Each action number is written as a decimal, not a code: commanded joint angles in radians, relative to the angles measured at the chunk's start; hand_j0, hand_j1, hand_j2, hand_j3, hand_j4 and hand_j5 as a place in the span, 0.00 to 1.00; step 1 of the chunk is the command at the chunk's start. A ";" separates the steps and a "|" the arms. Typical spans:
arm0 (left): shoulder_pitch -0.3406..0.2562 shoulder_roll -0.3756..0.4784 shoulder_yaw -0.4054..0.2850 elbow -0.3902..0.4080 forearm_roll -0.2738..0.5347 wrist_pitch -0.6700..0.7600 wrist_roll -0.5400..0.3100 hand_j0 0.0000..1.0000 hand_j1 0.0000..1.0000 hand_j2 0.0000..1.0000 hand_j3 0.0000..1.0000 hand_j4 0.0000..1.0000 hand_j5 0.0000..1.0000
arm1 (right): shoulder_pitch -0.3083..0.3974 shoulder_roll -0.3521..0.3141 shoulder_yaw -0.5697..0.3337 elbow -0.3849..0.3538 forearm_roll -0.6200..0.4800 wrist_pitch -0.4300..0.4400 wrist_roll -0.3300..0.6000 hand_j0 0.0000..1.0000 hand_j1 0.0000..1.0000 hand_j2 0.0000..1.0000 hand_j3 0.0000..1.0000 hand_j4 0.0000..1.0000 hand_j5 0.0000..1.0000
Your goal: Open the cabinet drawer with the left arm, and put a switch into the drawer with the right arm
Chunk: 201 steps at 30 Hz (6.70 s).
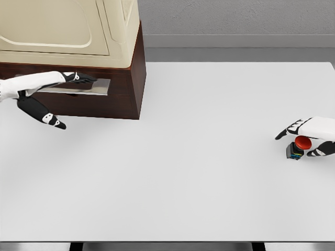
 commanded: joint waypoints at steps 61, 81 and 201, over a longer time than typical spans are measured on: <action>0.144 0.132 0.065 -0.005 0.079 0.036 0.000 1.00 1.00 1.00 1.00 1.00 1.00 | -0.035 0.007 -0.005 -0.007 -0.017 0.002 0.000 0.51 0.51 0.51 0.51 0.51 0.51; 0.169 0.141 0.068 -0.006 0.193 0.037 0.000 1.00 1.00 1.00 1.00 1.00 1.00 | -0.173 0.108 0.003 -0.041 -0.013 0.002 0.000 0.50 0.50 0.50 0.50 0.50 0.50; 0.276 0.300 0.194 -0.009 0.409 -0.115 0.000 1.00 1.00 1.00 1.00 1.00 1.00 | -0.879 0.751 0.480 -0.003 -0.038 0.161 0.000 0.49 0.49 0.49 0.49 0.49 0.49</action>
